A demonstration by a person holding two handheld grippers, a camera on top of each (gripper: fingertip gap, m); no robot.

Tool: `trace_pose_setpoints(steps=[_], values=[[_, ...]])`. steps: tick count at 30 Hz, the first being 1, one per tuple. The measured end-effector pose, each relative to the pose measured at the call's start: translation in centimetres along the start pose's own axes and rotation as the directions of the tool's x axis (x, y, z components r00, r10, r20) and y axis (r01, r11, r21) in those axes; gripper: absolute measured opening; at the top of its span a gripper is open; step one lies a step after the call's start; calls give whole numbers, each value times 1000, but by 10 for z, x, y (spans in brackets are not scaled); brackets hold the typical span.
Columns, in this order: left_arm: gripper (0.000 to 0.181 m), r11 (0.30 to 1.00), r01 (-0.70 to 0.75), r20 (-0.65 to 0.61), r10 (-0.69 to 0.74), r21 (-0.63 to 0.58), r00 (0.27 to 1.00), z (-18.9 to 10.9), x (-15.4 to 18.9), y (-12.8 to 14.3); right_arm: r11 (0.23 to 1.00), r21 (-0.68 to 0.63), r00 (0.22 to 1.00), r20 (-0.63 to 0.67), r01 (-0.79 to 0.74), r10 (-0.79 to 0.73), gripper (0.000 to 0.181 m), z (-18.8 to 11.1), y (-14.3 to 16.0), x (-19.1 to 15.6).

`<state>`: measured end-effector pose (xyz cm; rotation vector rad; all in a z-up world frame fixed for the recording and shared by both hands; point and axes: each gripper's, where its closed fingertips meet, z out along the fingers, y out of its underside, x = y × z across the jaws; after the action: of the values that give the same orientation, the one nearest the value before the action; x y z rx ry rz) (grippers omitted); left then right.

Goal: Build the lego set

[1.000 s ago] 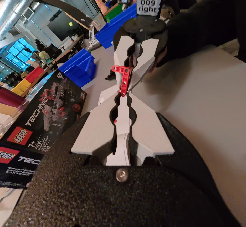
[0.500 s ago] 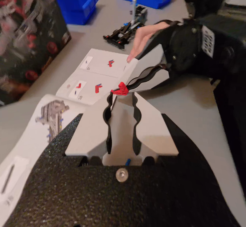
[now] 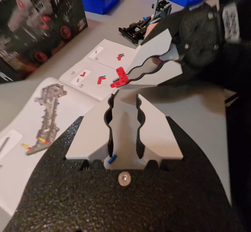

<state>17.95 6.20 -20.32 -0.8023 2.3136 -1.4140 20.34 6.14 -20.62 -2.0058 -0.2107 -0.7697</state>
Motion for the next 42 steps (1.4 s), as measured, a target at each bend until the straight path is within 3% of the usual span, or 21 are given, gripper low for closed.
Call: trace_pose_setpoints(steps=[1,2,5,7,12,14,19,22,26,29,31,33,36,38,42], values=[[30,998,-61,25,60,11,998,-3,-1,0,990,15,987,88,-138,136,6,-2,-7,-9],[29,992,-122,43,122,15,992,-5,0,1,957,20,946,161,-288,282,6,-5,-15,-16],[30,962,-271,37,270,16,962,-6,17,6,759,64,738,299,-648,605,6,-16,-40,-14],[33,953,-302,95,299,13,949,-5,19,6,647,39,617,348,-761,706,5,-17,-42,-12],[15,947,-308,285,271,94,919,-13,11,-9,320,1,275,515,-947,812,5,-22,-61,-16],[7,938,-331,314,287,98,905,-17,10,-10,268,4,230,531,-963,816,5,-23,-63,-19],[5,908,-399,350,336,125,874,-30,17,-12,190,-14,145,595,-982,790,6,-29,-73,-27],[9,856,-502,405,417,126,813,-38,22,-17,98,-49,43,644,-994,764,6,-33,-80,-28],[6,827,-542,406,447,153,797,-47,29,-21,24,-103,-56,705,-994,707,5,-39,-89,-29],[13,813,-557,426,449,170,785,-50,28,-23,9,-111,-74,717,-994,693,5,-39,-89,-28],[5,814,-544,398,439,202,805,-51,32,-26,-4,-122,-94,745,-993,661,5,-44,-92,-27],[5,832,-508,366,411,223,835,-50,33,-27,20,-106,-67,754,-994,653,5,-45,-92,-25],[4,860,-459,351,370,221,861,-48,25,-28,101,-41,39,728,-994,685,7,-43,-86,-21],[4,883,-418,350,331,213,876,-50,15,-26,177,5,132,685,-984,716,18,-42,-77,-17],[4,952,-249,217,208,179,954,-49,6,-14,487,83,443,567,-870,695,37,-43,-62,-18]])
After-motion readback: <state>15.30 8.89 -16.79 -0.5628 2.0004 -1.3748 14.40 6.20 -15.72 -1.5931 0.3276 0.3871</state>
